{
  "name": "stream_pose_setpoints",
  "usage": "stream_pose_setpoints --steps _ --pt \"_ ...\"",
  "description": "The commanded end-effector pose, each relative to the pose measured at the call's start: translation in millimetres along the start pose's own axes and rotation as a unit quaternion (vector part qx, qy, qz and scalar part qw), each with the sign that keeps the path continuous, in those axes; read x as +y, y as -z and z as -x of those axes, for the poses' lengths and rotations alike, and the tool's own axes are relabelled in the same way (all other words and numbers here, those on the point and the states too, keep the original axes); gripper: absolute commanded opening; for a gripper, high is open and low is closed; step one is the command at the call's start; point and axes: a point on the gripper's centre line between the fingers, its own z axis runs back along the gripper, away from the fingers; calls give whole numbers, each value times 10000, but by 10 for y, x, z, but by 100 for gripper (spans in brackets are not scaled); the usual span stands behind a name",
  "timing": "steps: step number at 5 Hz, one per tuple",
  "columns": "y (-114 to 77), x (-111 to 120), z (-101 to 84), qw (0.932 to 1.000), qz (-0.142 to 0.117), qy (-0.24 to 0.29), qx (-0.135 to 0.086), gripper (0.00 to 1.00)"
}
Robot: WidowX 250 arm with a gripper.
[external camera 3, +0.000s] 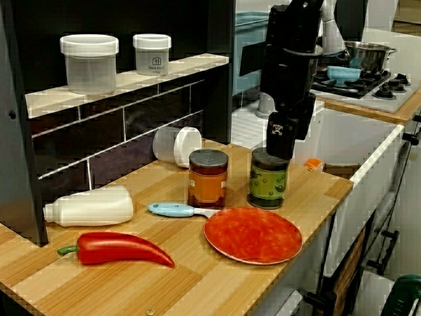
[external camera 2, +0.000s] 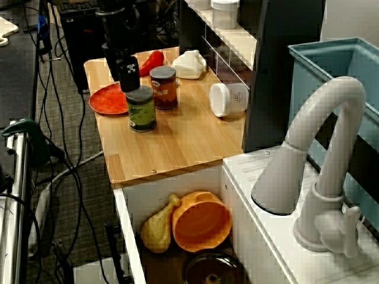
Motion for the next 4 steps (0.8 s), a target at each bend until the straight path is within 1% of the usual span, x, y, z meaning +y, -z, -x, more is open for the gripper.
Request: stream_pose_setpoints --steps 1,4 --pt "0 -30 -142 9997 -134 -53 -172 100" --pt "36 -44 -108 9994 -166 -253 -195 100"
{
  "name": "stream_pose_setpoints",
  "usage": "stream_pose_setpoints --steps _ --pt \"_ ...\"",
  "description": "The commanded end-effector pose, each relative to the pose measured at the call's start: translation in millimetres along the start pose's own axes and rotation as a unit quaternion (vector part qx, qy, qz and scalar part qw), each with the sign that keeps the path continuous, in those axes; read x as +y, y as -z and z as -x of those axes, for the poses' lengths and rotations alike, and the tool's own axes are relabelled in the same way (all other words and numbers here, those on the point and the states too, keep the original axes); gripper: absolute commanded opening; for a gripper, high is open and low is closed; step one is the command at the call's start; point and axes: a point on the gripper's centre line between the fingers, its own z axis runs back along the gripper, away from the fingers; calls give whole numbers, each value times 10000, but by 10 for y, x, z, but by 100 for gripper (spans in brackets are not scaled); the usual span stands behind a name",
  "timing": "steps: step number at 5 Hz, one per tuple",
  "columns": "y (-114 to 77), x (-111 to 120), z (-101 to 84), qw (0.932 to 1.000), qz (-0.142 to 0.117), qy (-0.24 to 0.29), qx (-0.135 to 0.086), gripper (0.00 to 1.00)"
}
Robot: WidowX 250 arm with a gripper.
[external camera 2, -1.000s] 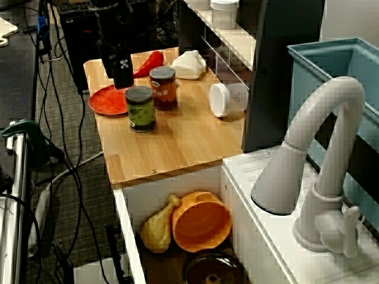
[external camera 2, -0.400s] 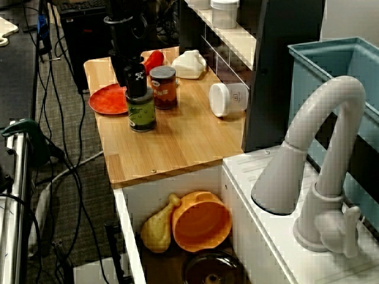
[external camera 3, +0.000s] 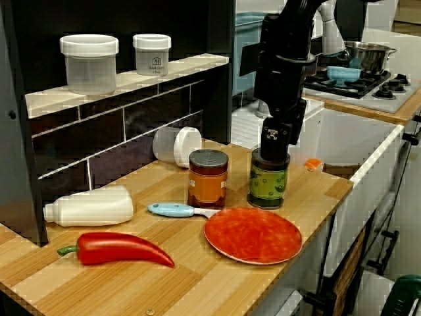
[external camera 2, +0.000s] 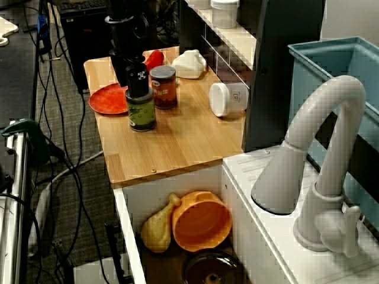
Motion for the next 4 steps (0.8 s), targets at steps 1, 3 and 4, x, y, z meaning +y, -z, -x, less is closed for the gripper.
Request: stream_pose_setpoints --steps 1,3,4 --pt "-44 -12 -52 9998 -48 -32 -204 100" --pt "-17 -26 -28 9996 -79 -62 -258 100" --pt "0 -30 -28 9995 -109 -92 -295 100"
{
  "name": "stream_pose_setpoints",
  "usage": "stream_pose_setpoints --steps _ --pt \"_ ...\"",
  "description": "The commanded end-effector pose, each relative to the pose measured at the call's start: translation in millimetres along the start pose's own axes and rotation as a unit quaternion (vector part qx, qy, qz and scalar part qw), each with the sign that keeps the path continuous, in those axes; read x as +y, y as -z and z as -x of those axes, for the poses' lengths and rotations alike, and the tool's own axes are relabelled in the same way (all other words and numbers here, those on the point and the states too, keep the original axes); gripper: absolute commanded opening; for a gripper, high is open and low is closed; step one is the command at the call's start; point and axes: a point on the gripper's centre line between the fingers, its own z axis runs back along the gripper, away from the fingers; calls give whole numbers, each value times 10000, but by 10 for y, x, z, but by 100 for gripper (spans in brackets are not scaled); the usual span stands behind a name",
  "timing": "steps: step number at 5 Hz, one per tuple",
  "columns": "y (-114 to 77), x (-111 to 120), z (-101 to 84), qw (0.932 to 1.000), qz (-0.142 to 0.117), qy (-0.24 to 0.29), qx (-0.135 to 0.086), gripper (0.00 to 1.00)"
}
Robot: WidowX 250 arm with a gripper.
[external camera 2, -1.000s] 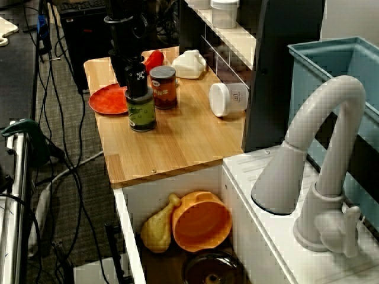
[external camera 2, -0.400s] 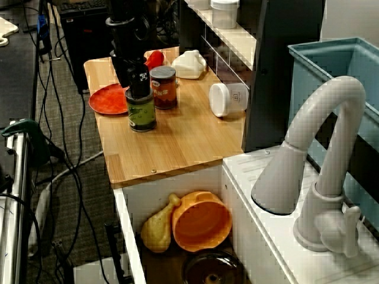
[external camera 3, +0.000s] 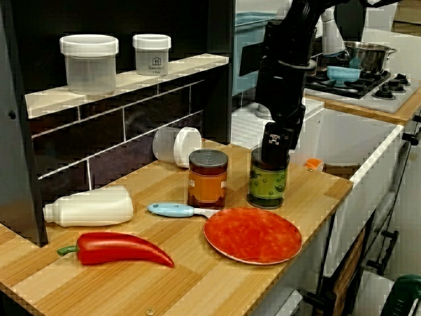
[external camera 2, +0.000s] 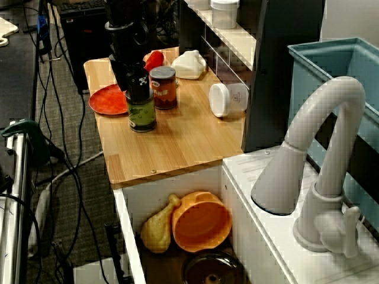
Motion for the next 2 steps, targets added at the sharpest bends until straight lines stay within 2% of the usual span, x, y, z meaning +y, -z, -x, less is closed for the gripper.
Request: stream_pose_setpoints --steps 1,2 --pt "-32 -6 -43 9998 -67 -13 -197 100" --pt "-18 -3 -60 9997 -84 -72 -198 100"
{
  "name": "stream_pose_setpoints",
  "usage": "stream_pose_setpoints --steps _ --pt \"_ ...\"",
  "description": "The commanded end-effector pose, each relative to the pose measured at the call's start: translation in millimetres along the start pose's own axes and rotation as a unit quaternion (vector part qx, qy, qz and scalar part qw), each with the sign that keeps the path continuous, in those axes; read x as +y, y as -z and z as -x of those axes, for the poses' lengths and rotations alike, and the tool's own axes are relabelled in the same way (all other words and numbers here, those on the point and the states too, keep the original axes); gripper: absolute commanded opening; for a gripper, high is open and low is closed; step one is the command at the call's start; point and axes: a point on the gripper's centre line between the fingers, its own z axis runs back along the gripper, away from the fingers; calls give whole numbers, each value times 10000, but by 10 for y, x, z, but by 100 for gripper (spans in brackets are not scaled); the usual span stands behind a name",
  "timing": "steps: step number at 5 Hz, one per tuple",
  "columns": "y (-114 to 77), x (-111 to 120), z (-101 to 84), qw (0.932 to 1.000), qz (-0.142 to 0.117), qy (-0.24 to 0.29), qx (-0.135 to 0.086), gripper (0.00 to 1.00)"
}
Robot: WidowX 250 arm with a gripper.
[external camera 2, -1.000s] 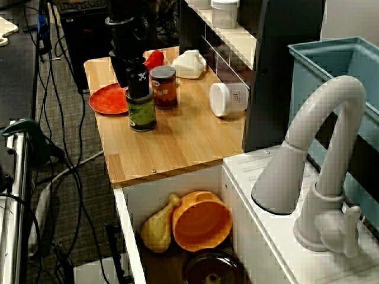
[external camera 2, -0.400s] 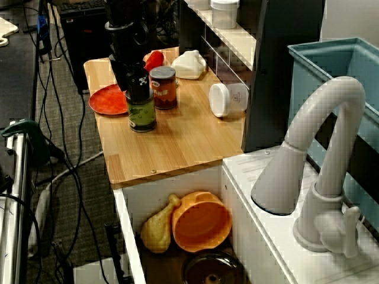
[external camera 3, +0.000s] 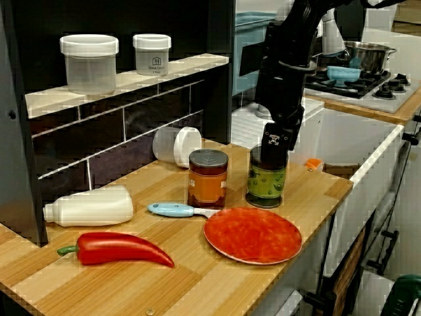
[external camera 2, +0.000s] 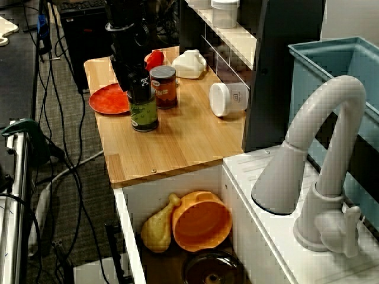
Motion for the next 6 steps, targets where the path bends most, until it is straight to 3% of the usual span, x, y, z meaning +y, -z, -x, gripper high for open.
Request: stream_pose_setpoints --steps 1,6 --pt "-20 -6 -59 9999 -31 -49 -96 100" --pt "100 -9 -95 9999 -132 -93 -1 100"
